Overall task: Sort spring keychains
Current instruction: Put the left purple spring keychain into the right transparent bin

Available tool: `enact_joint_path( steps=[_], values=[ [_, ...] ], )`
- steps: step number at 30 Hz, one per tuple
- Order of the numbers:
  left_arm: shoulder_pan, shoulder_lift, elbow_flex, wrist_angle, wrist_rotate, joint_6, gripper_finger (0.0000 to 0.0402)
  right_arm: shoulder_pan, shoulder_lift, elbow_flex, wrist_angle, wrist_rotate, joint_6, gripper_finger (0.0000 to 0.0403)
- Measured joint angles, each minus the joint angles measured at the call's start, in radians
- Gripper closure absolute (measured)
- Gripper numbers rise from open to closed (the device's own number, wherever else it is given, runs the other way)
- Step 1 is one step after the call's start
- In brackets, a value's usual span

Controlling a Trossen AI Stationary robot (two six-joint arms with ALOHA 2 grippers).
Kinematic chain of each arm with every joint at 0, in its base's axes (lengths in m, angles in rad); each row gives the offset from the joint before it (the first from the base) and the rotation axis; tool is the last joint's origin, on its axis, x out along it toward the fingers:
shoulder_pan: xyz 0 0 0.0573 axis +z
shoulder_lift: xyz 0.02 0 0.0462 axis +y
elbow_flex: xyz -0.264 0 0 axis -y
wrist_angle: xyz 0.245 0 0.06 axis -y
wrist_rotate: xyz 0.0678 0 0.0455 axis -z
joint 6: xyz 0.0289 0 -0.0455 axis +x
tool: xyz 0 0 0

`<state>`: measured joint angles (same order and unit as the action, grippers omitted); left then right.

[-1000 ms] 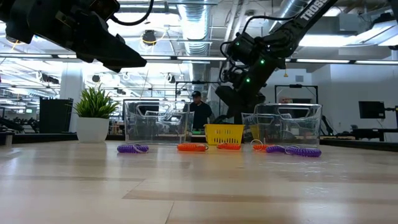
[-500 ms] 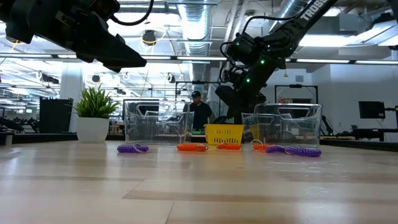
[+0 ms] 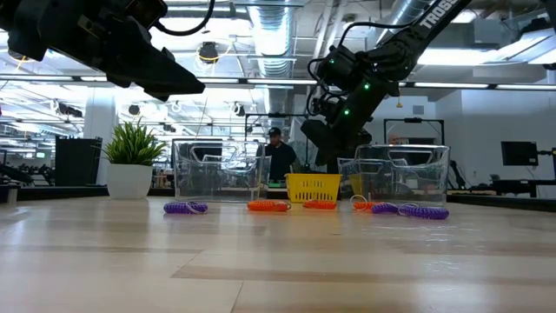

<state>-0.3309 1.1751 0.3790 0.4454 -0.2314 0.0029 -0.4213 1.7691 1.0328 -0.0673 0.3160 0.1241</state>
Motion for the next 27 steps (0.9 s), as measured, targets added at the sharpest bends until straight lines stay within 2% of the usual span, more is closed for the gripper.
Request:
enact_joint_path(
  steps=[8,14,19,27],
  values=[
    [0.000,0.000,0.000,0.000,0.000,0.000,0.0266,0.031,-0.012,0.000,0.040,-0.003,-0.008,0.0342],
    [0.000,0.000,0.000,0.000,0.000,0.000,0.0266,0.106,-0.086,0.001,0.054,-0.004,-0.045,0.0342],
    [0.000,0.000,0.000,0.000,0.000,0.000,0.0266,0.215,-0.159,0.002,-0.011,-0.004,-0.043,0.0342],
    [0.000,0.000,0.000,0.000,0.000,0.000,0.0266,0.456,-0.206,0.002,-0.181,-0.003,0.088,0.0344]
  ],
)
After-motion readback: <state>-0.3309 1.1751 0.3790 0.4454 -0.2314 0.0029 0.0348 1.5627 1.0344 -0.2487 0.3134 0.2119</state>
